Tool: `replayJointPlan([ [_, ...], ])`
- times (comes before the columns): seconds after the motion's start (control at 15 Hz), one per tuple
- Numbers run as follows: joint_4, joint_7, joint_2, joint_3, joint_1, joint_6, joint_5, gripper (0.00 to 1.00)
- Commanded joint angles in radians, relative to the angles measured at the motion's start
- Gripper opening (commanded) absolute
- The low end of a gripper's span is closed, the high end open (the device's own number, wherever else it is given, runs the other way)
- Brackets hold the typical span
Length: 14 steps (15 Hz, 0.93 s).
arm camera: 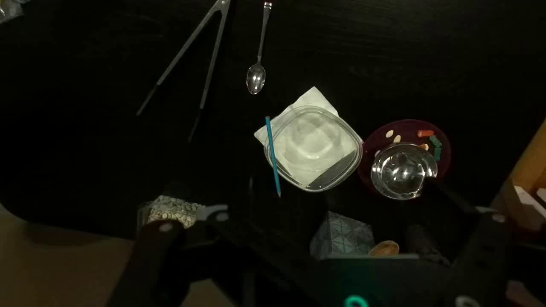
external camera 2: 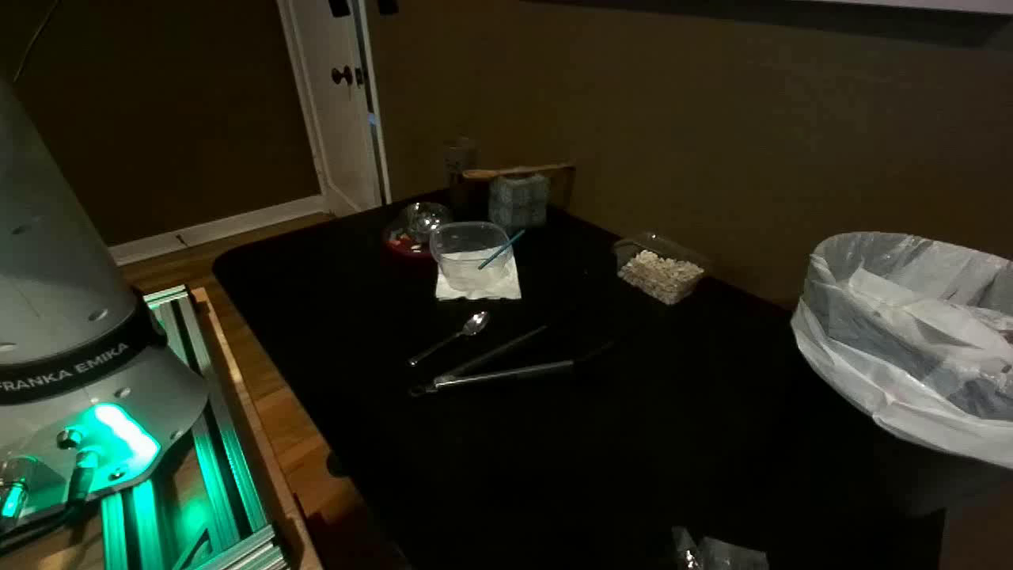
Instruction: Put the spoon into the bowl
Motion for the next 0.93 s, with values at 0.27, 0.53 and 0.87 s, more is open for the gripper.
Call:
replayJointPlan([
  [0.27,0.002,0.004,0.001,-0.005,0.007,-0.002,-0.004,1.00],
  [0.53,-0.005,-0.034,0.093,-0.024,-0.012,0.044,-0.051,1.00],
  [0.87,-0.076,-0.012,0.204,-0.056,-0.050,0.173,-0.073,1.00],
])
